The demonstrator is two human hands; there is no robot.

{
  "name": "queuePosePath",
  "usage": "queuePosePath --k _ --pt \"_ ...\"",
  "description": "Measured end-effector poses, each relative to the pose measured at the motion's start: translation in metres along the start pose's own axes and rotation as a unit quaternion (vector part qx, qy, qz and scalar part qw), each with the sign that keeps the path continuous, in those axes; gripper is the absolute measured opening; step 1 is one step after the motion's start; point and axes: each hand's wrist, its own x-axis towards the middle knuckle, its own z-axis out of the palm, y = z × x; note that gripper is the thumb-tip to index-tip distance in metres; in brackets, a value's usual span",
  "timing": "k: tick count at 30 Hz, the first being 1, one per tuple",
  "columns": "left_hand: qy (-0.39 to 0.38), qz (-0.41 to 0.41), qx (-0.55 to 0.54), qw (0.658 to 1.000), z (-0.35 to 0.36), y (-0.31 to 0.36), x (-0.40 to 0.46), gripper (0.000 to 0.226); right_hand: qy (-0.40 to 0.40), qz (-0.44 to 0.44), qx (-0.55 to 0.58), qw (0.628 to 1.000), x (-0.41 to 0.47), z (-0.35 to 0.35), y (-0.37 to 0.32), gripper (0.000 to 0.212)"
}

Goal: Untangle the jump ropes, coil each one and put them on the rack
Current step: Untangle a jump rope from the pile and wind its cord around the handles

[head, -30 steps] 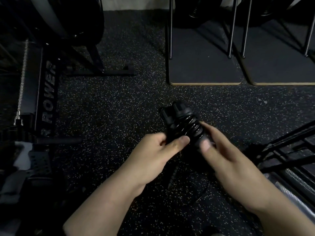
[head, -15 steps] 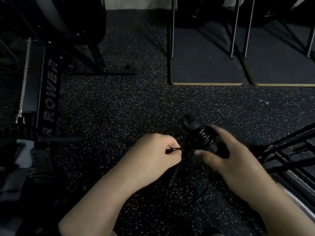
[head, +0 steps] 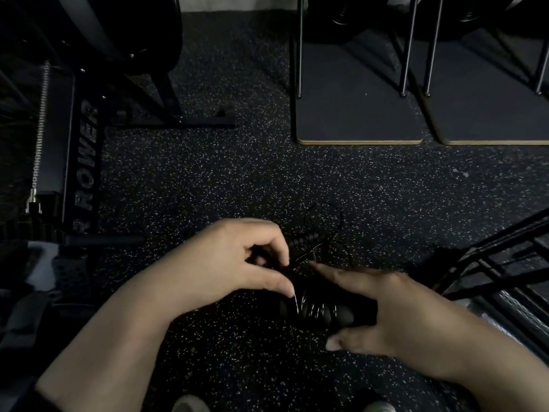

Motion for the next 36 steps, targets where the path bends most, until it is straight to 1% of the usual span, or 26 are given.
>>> queuePosePath --k 2,3,4,5,6,7,8,9,10,11,12,13,14,15,16,17,18,19,21,23,26,28,30,32,34,36 --pt "-0.002 0.015 -0.059 0.998 -0.002 -0.004 0.001 0.029 -0.032 -0.014 0.032 0.999 0.002 0.001 -0.004 0.089" --pt "-0.012 0.034 -0.081 0.996 -0.002 -0.005 0.001 0.029 -0.032 -0.033 0.056 0.997 0.012 0.001 -0.011 0.087" --pt "-0.020 0.053 -0.119 0.991 -0.002 -0.006 0.003 0.029 -0.049 -0.080 0.088 0.992 0.017 0.006 -0.011 0.084" --pt "-0.025 0.062 -0.161 0.985 -0.001 -0.007 0.004 0.032 -0.047 -0.151 0.117 0.981 0.012 0.017 -0.010 0.079" --pt "-0.027 0.058 -0.217 0.974 0.000 -0.008 0.007 0.035 -0.037 -0.181 0.157 0.970 0.007 0.024 -0.013 0.073" --pt "-0.028 0.044 -0.268 0.962 0.003 -0.009 0.009 0.037 -0.011 -0.189 0.200 0.961 0.006 0.026 -0.016 0.069" --pt "-0.023 0.024 -0.319 0.947 0.008 -0.009 0.013 0.033 0.028 -0.211 0.246 0.946 0.007 0.026 -0.020 0.070" --pt "-0.008 0.004 -0.335 0.942 0.015 -0.009 0.016 0.020 0.089 -0.209 0.273 0.935 0.009 0.024 -0.023 0.079" --pt "0.014 -0.018 -0.346 0.938 0.023 -0.009 0.018 0.005 0.148 -0.175 0.286 0.930 0.010 0.020 -0.023 0.086" --pt "0.030 -0.042 -0.340 0.939 0.031 -0.006 0.019 0.019 0.164 -0.182 0.301 0.921 0.003 0.016 -0.024 0.089" --pt "0.041 -0.072 -0.347 0.934 0.038 -0.003 0.018 0.030 0.171 -0.194 0.319 0.912 -0.001 0.013 -0.020 0.083" --pt "0.036 -0.092 -0.342 0.934 0.043 0.002 0.018 0.038 0.191 -0.210 0.325 0.902 0.001 0.008 -0.021 0.073" --pt "0.030 -0.104 -0.320 0.941 0.046 0.008 0.018 0.039 0.230 -0.200 0.322 0.896 0.004 0.007 -0.015 0.065" --pt "0.019 -0.106 -0.287 0.952 0.047 0.011 0.017 0.034 0.271 -0.179 0.337 0.884 0.006 0.004 -0.013 0.060" --pt "0.021 -0.109 -0.252 0.961 0.046 0.015 0.018 0.028 0.299 -0.157 0.338 0.879 0.007 0.001 -0.011 0.059" --pt "0.031 -0.104 -0.214 0.971 0.045 0.015 0.018 0.022 0.316 -0.132 0.327 0.881 0.008 0.000 -0.009 0.060" --pt "0.049 -0.098 -0.172 0.979 0.044 0.015 0.020 0.019 0.322 -0.112 0.301 0.891 0.009 -0.002 -0.004 0.062" --pt "0.062 -0.090 -0.134 0.985 0.043 0.013 0.020 0.016 0.319 -0.095 0.264 0.905 0.009 -0.003 0.000 0.064" --pt "0.064 -0.081 -0.083 0.991 0.043 0.015 0.019 0.013 0.305 -0.051 0.194 0.931 0.011 -0.004 0.007 0.064" --pt "0.067 -0.067 0.006 0.995 0.044 0.018 0.018 0.013 0.284 -0.009 0.138 0.949 0.010 -0.004 0.014 0.061" --pt "0.061 -0.012 0.149 0.987 0.038 0.021 0.016 0.016 0.235 0.038 0.062 0.969 0.010 -0.002 0.020 0.072" --pt "0.044 0.029 0.192 0.980 0.031 0.025 0.014 0.012 0.189 0.052 0.005 0.981 0.009 -0.002 0.021 0.077" --pt "0.020 0.049 0.200 0.978 0.023 0.026 0.011 0.009 0.127 0.046 -0.014 0.991 0.007 -0.002 0.018 0.075" --pt "0.005 0.043 0.178 0.983 0.015 0.024 0.008 0.015 0.080 0.021 0.010 0.996 0.004 -0.006 0.014 0.073" --pt "0.004 0.032 0.144 0.989 0.008 0.020 0.005 0.027 0.039 -0.014 0.070 0.997 0.001 -0.009 0.013 0.071" --pt "0.011 0.027 0.082 0.996 0.004 0.017 0.002 0.034 -0.025 -0.051 0.153 0.987 -0.003 -0.011 0.009 0.072"
